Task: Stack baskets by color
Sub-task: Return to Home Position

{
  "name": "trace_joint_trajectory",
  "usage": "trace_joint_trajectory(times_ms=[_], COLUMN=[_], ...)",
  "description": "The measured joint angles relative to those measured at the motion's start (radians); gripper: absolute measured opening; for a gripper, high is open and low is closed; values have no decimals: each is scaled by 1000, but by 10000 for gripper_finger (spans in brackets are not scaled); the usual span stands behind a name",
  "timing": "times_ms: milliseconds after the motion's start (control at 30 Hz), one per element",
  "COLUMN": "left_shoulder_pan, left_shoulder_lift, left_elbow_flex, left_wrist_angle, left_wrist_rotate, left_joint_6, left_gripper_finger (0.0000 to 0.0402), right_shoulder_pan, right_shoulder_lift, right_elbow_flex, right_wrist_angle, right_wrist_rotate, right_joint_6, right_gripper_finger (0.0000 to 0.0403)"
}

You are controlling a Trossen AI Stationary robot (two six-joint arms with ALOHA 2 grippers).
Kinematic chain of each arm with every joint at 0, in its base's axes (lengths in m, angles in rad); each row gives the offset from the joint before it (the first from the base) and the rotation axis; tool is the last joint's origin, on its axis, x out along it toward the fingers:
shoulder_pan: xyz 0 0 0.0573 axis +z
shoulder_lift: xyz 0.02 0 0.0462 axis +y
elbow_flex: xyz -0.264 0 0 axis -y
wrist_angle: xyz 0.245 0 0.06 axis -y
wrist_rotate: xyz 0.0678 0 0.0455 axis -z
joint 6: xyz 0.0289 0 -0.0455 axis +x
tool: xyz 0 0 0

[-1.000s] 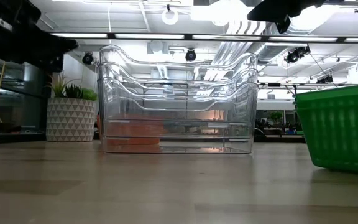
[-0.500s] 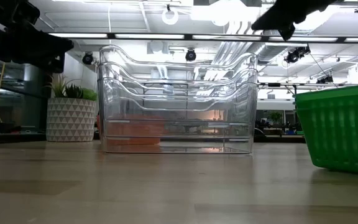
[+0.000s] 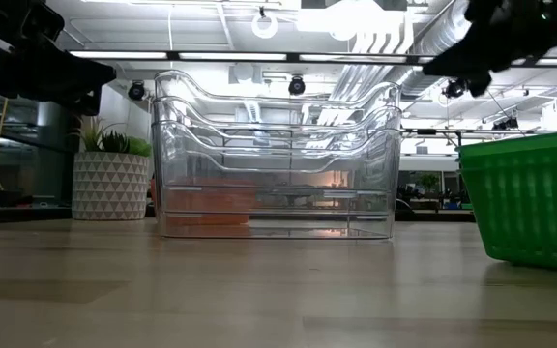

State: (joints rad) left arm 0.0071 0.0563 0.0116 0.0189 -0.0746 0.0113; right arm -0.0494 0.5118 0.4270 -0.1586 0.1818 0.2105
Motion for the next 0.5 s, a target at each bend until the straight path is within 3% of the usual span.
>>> trace_joint_trajectory(times_ms=[233,500], left_shoulder_pan=[0,0], left_shoulder_lift=[0,0], left_elbow_flex=[0,0], left_wrist_angle=[0,0], left_wrist_rotate=[0,0], left_joint_6=[0,0], left_gripper_finger=[1,2], right_shoulder_pan=[-12,-2], right_shoulder_lift=[-196,-305], right_elbow_flex=[-172,-319], right_wrist_angle=[85,139], right_wrist_rotate=[-11,-40], right_joint_6=[47,68], right_gripper_finger=[0,0])
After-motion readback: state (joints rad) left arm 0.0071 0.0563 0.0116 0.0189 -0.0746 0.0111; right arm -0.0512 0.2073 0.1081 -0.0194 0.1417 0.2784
